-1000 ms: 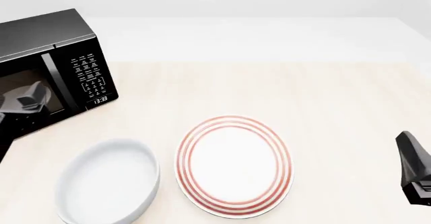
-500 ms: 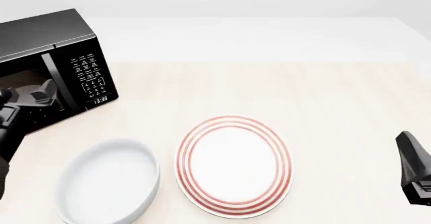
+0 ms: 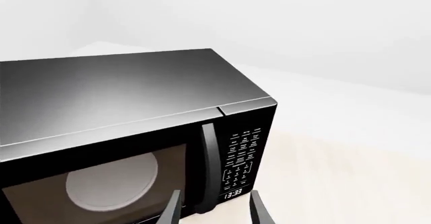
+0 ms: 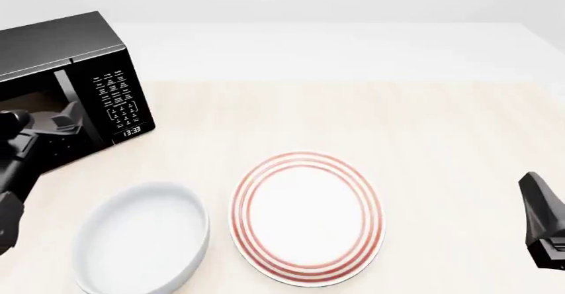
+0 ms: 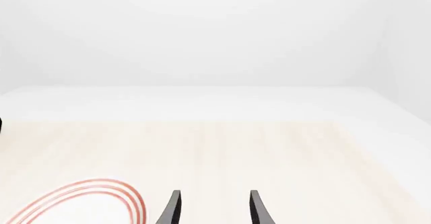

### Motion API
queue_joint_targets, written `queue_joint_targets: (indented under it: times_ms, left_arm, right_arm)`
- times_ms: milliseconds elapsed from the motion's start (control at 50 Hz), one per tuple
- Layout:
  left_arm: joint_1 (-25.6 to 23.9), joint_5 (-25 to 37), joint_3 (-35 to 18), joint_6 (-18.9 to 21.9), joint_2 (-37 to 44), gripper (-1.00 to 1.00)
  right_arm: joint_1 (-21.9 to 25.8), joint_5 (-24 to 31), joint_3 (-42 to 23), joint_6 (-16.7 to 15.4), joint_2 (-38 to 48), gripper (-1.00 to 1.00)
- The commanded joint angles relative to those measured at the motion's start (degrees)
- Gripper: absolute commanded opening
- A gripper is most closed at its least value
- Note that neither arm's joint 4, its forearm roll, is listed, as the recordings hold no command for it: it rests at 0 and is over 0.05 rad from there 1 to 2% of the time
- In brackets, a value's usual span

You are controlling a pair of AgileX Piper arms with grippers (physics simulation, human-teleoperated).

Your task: Open the microwave.

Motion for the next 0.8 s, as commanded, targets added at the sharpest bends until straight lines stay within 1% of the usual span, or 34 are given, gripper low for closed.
queue_joint_targets:
  times_ms: [20,140,380,800]
  left_arm:
    - [-0.29,-0.26,-1.23,1.35,1.57,1.00]
    - [-0.68,-0.44,-2.27,1.85,3.00,1.00]
    - [-0.55,-0.73,-3.93,1.04,5.77,1.00]
    - [0.31,-2.00,-5.03,-0.09,8.59,1.00]
  right_arm:
    - [0.00,-0.01,0.00,0.01,0.00,1.00]
    - [0.00,0.00,0.00,0.00,0.00,1.00]
    - [0.01,0.00,0.00,0.00,0.00,1.00]
    - [0.00,0.00,0.00,0.01,0.00,1.00]
